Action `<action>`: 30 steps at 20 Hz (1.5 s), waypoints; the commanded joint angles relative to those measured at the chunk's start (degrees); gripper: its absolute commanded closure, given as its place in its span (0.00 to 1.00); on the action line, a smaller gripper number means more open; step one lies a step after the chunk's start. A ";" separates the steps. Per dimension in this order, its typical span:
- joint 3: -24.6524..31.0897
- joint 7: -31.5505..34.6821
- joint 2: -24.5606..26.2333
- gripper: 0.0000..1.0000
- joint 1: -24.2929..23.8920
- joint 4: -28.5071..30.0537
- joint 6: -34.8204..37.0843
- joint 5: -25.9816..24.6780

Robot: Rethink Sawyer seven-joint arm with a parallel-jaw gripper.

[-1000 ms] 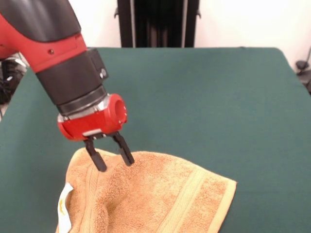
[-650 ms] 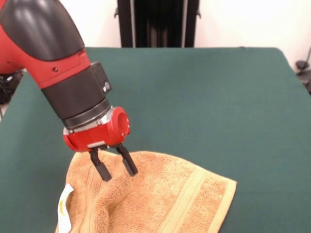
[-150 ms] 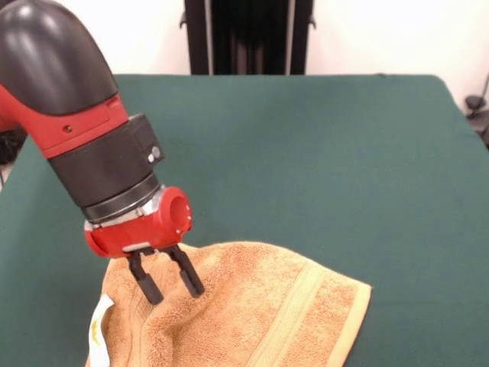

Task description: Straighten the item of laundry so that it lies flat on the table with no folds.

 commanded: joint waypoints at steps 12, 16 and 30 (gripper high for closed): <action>-1.62 -5.64 -12.56 0.00 0.26 2.88 10.69 -4.23; -1.69 -3.28 -9.47 0.00 -0.25 5.69 6.37 -4.74; -2.26 3.80 -4.75 0.00 -0.75 11.42 -3.09 -4.43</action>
